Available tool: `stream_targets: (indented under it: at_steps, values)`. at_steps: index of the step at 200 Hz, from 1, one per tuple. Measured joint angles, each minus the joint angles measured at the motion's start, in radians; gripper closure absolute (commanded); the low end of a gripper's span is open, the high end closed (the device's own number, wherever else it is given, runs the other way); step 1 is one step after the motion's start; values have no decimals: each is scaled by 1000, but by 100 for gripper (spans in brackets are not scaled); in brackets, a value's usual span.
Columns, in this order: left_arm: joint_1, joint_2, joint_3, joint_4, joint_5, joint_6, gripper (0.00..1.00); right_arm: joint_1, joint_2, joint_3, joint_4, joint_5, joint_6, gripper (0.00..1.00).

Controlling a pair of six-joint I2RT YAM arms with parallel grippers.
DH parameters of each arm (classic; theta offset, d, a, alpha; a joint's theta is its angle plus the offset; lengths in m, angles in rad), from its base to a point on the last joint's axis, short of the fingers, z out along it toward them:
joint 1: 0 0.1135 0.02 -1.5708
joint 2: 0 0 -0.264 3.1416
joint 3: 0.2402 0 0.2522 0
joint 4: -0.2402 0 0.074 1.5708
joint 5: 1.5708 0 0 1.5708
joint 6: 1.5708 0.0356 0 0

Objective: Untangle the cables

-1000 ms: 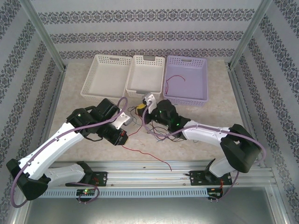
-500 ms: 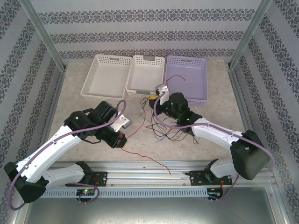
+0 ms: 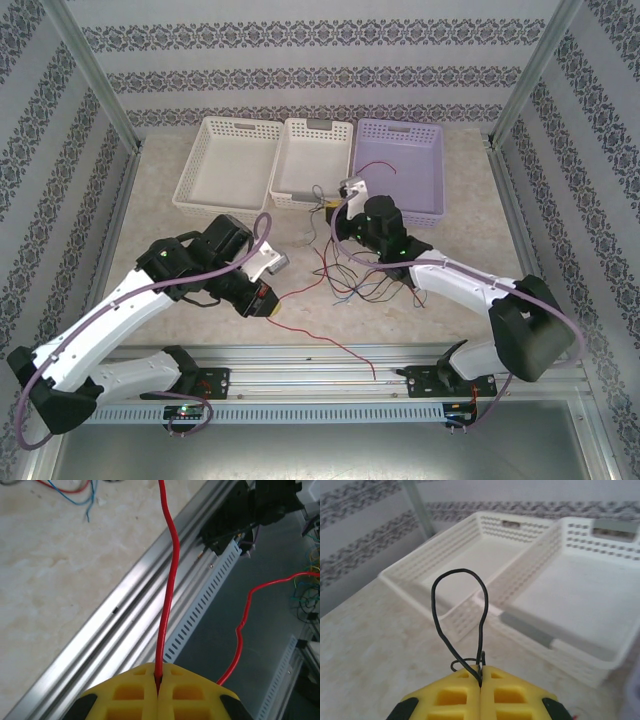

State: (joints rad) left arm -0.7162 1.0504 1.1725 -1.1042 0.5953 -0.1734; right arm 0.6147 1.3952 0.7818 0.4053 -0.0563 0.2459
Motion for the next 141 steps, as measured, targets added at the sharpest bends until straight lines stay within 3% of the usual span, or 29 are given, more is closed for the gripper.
stream_targets:
  at_steps: [37,70,99,141]
  values:
    - [-3,-42,76,46,-151,-37,100,-33,-121,-159,11,118,35,100]
    - [-3,26,181,121,-294,-55,100,-86,-247,-307,32,152,80,100]
    - [-3,194,353,201,-378,-51,100,-132,-418,-404,10,172,121,100]
    - [5,577,711,283,-417,-27,100,-169,-751,-463,-124,213,150,100]
